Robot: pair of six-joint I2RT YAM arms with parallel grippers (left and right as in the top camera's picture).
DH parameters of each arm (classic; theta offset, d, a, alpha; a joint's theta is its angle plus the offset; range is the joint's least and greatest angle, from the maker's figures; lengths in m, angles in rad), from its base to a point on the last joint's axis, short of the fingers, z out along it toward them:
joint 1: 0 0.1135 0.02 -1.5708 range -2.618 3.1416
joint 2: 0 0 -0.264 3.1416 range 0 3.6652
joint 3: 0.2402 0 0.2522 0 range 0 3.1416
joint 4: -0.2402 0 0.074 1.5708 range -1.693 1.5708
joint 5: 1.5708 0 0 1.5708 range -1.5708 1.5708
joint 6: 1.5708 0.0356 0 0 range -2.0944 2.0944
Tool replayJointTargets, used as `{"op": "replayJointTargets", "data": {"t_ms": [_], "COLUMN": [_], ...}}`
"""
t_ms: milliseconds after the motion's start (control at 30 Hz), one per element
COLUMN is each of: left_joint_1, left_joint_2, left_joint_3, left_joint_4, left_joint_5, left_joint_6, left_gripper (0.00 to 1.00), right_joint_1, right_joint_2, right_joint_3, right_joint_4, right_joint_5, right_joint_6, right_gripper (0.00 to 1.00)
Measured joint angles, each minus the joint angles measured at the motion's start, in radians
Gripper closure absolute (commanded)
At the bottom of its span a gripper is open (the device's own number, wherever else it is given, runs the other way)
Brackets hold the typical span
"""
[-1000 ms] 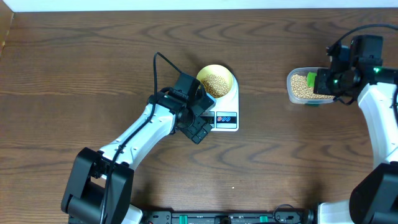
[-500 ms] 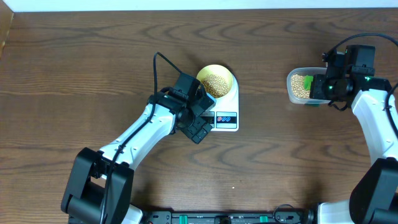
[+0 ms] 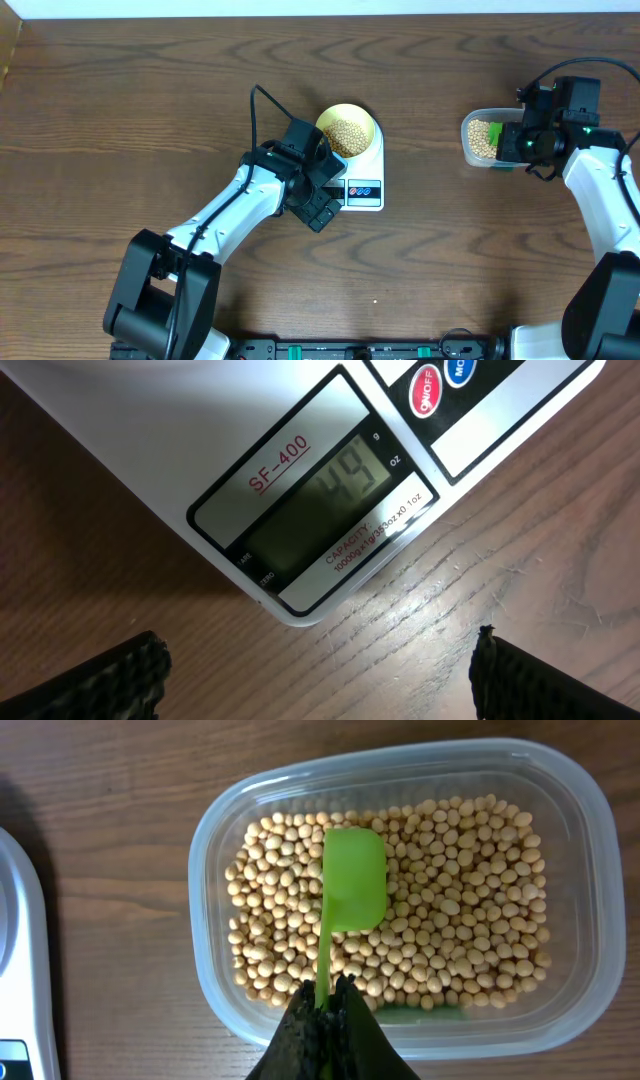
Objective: Scoop item into bowl and weigh 50g on scale
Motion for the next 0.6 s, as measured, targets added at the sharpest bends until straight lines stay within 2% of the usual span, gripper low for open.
{"op": "replayJointTargets", "data": {"t_ms": [333,600], "left_joint_1": [0.0,0.0], "left_joint_2": [0.0,0.0], "left_joint_3": [0.0,0.0], "left_joint_4": [0.0,0.0], "left_joint_5": [0.0,0.0], "left_joint_6": [0.0,0.0], "left_gripper": [0.02,0.02], "right_joint_1": [-0.007,-0.102], "right_joint_2": [0.0,0.0], "right_joint_3": [-0.003,-0.003], "right_joint_4": [0.026,0.03], "right_joint_5": [-0.068,-0.17], "right_joint_6": [0.003,0.027], "right_gripper": [0.99,0.99]}}
